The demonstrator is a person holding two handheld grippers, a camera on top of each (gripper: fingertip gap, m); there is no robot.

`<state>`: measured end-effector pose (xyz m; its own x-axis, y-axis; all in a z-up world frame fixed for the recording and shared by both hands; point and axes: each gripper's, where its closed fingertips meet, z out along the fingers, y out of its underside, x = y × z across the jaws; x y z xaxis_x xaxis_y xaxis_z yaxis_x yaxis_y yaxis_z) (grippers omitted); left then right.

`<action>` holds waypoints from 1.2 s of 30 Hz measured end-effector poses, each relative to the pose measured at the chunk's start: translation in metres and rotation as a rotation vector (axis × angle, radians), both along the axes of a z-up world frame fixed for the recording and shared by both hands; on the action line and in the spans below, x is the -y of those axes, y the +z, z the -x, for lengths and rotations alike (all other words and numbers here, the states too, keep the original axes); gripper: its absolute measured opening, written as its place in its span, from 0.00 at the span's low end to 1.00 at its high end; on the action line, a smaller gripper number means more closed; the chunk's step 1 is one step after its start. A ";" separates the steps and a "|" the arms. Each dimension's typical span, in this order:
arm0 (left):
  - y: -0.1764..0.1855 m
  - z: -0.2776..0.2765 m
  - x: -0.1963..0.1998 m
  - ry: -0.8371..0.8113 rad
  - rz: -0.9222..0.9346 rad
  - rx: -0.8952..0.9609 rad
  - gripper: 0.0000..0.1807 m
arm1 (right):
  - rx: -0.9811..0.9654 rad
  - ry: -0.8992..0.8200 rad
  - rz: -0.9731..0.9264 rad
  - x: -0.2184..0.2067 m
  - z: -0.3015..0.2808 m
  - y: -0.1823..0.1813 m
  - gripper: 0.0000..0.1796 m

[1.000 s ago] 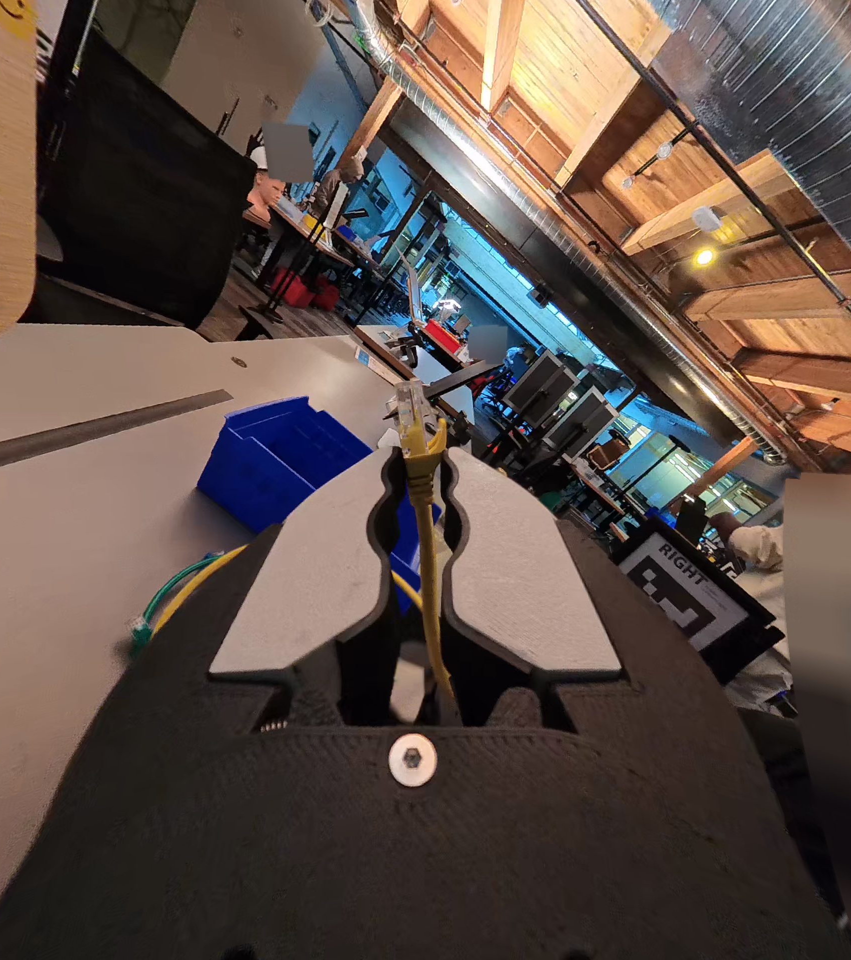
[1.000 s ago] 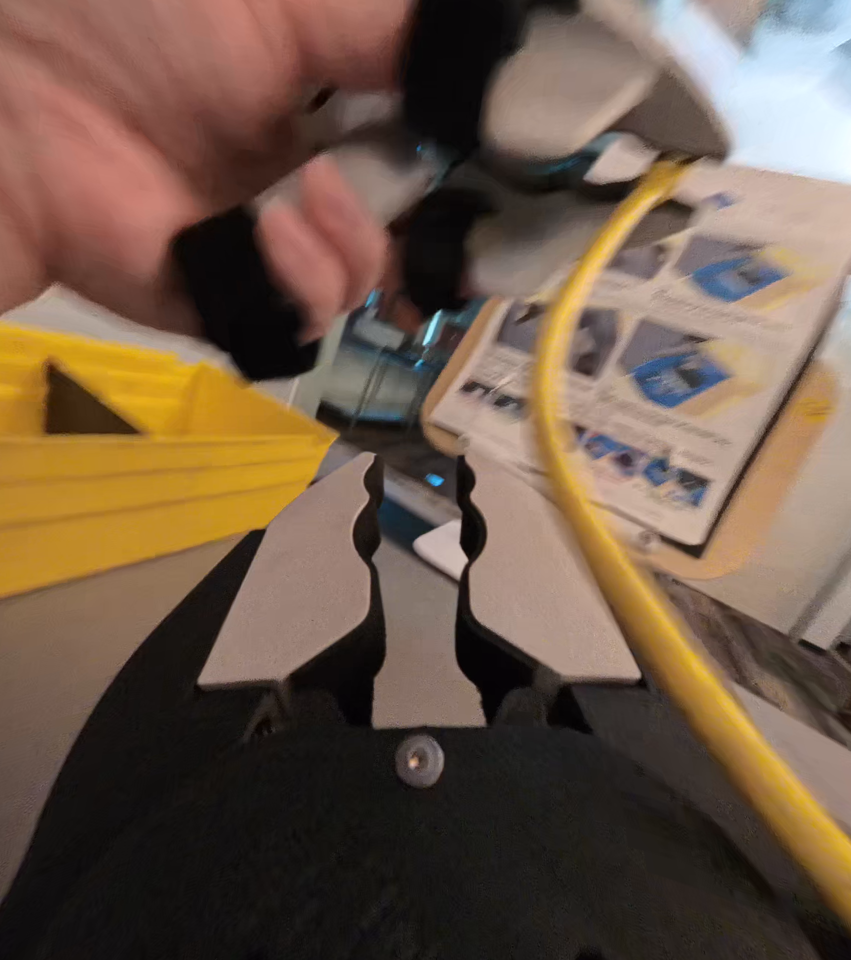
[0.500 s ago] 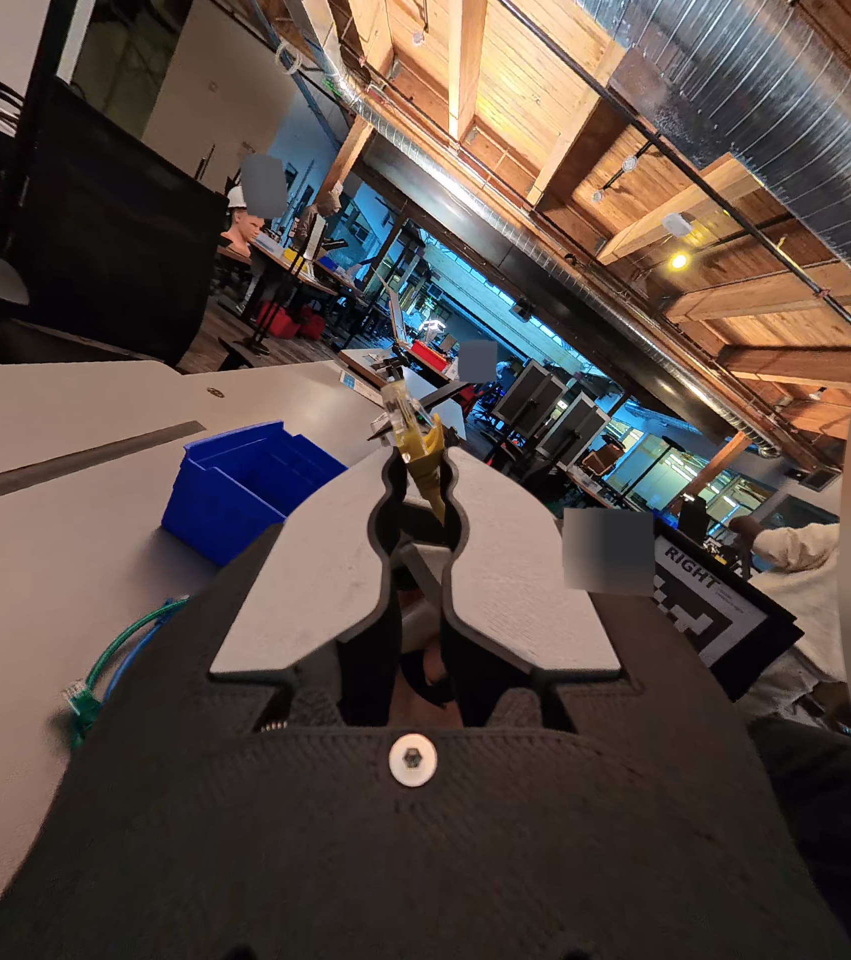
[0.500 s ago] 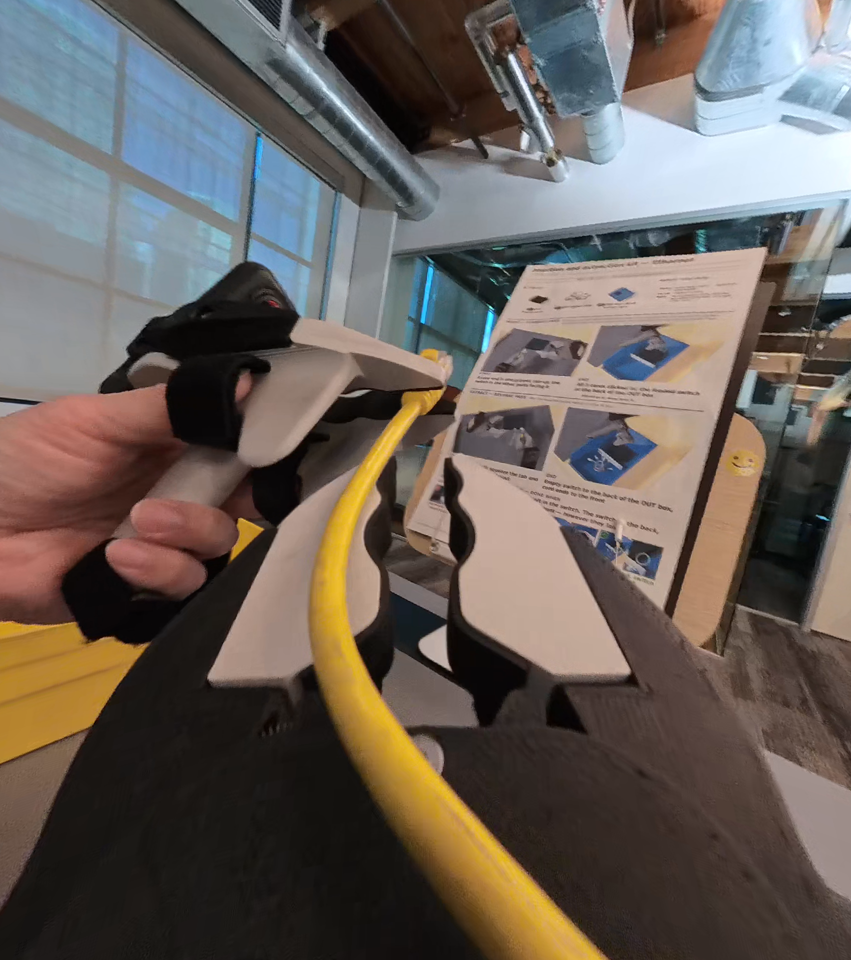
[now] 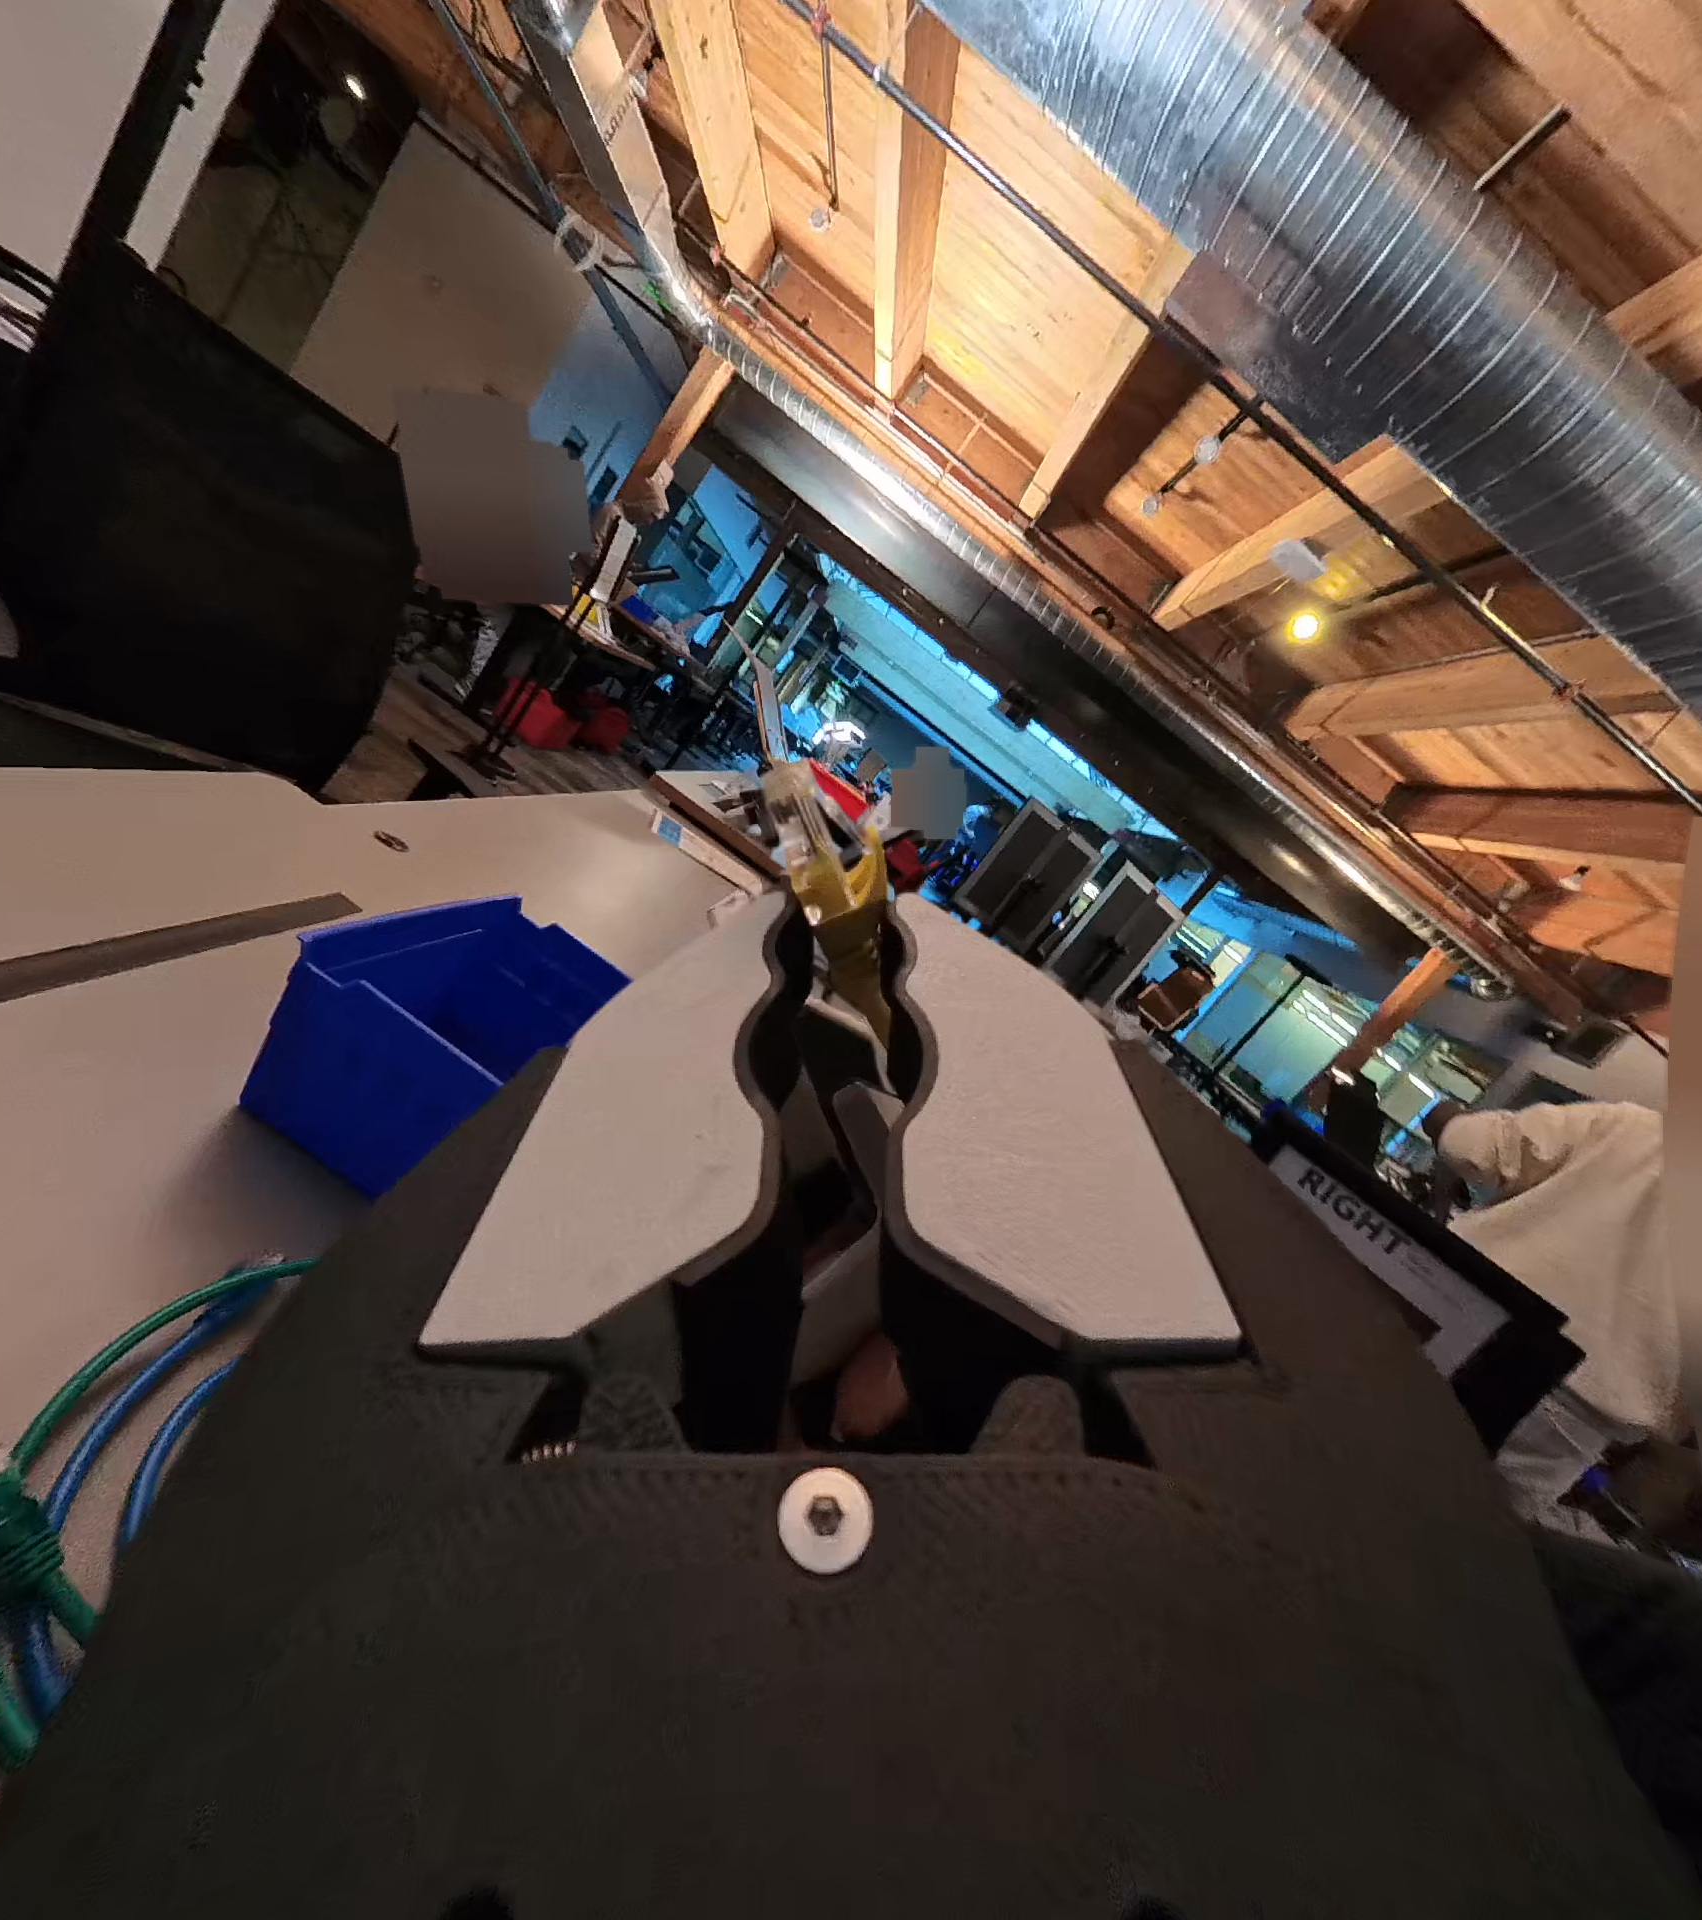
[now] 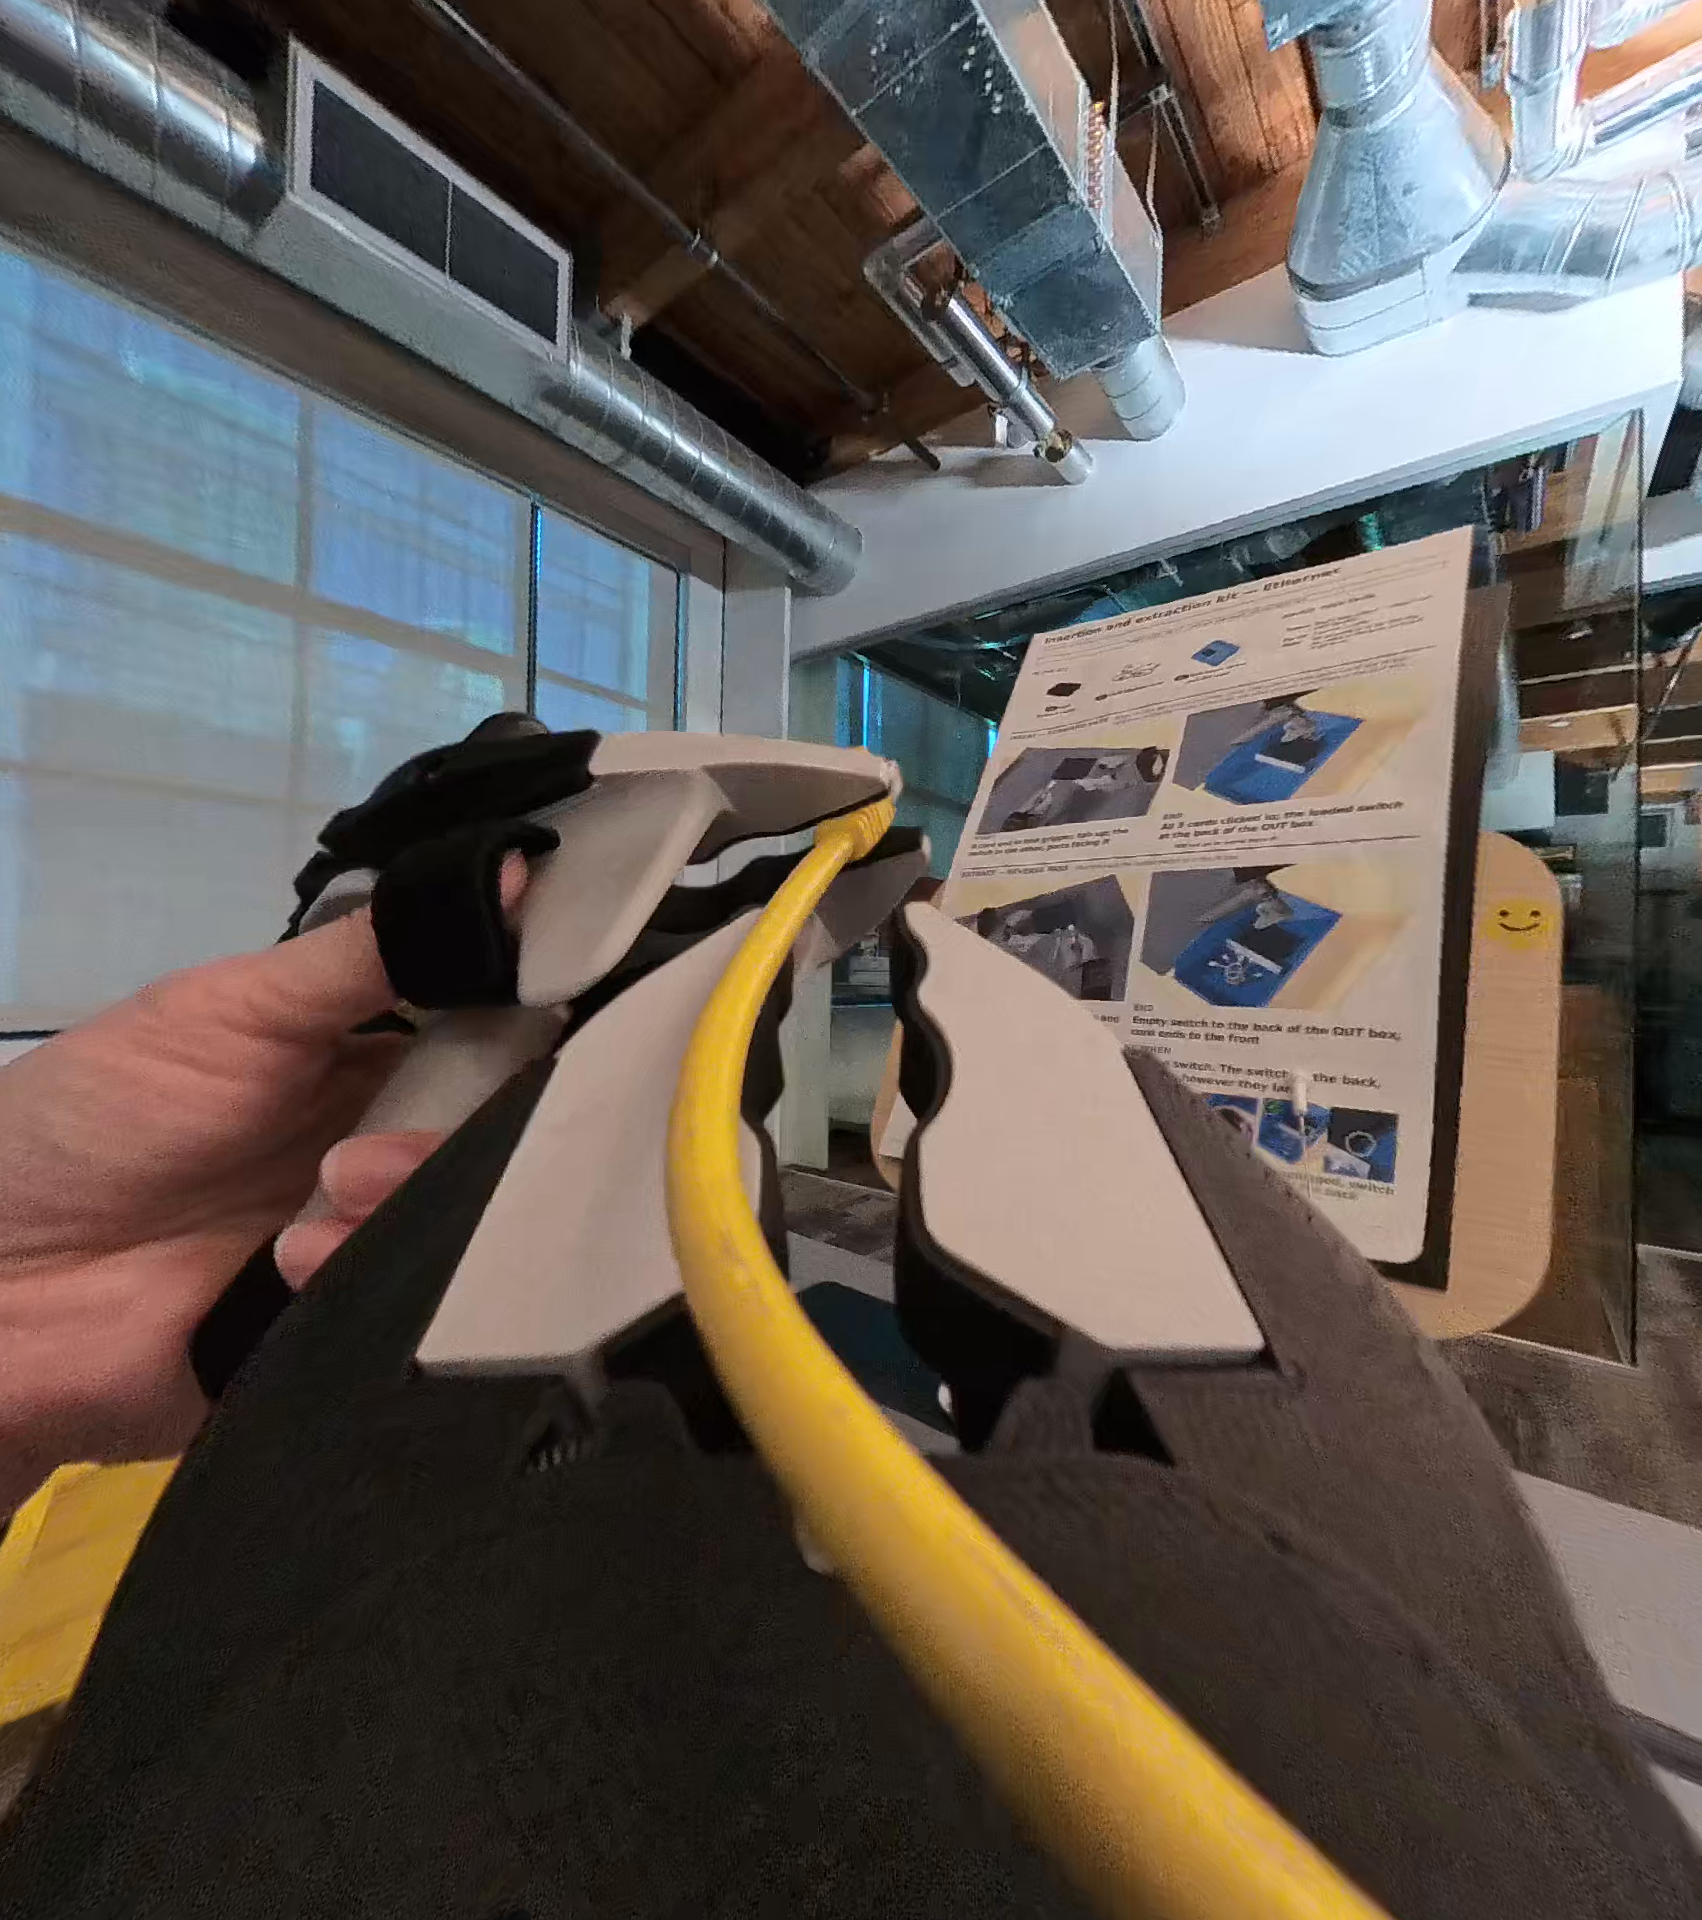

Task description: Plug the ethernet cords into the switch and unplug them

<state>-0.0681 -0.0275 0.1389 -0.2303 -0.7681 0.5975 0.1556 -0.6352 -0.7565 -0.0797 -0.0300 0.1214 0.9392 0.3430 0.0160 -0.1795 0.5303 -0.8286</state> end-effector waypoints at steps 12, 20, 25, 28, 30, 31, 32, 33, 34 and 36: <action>-0.007 -0.003 -0.006 0.054 0.001 -0.009 0.06 | 0.165 -0.142 0.042 -0.005 0.000 0.003 0.08; -0.008 -0.005 -0.005 0.064 0.010 0.002 0.06 | 0.242 -0.193 0.008 -0.003 -0.003 0.007 0.05; -0.007 -0.006 -0.002 0.064 -0.012 -0.003 0.07 | 0.266 -0.172 0.008 -0.002 -0.003 0.008 0.06; -0.007 -0.007 -0.001 0.076 -0.016 0.003 0.06 | 0.263 -0.152 0.014 -0.002 -0.004 0.009 0.06; -0.007 -0.007 -0.001 0.076 -0.018 0.003 0.07 | 0.273 -0.158 0.008 -0.001 -0.005 0.009 0.05; -0.007 -0.007 -0.002 0.080 -0.020 0.002 0.06 | 0.288 -0.164 0.010 -0.002 -0.005 0.009 0.05; -0.007 -0.007 -0.002 0.082 -0.023 0.001 0.06 | 0.301 -0.168 0.015 -0.003 -0.005 0.009 0.05; -0.006 -0.007 -0.001 0.080 -0.024 0.003 0.06 | 0.308 -0.165 0.012 -0.002 -0.005 0.009 0.05; -0.006 -0.006 -0.001 0.083 -0.023 0.003 0.06 | 0.317 -0.155 0.009 -0.002 -0.004 0.009 0.05; -0.006 -0.007 -0.001 0.095 -0.034 0.000 0.06 | 0.322 -0.131 0.027 -0.002 -0.004 0.009 0.05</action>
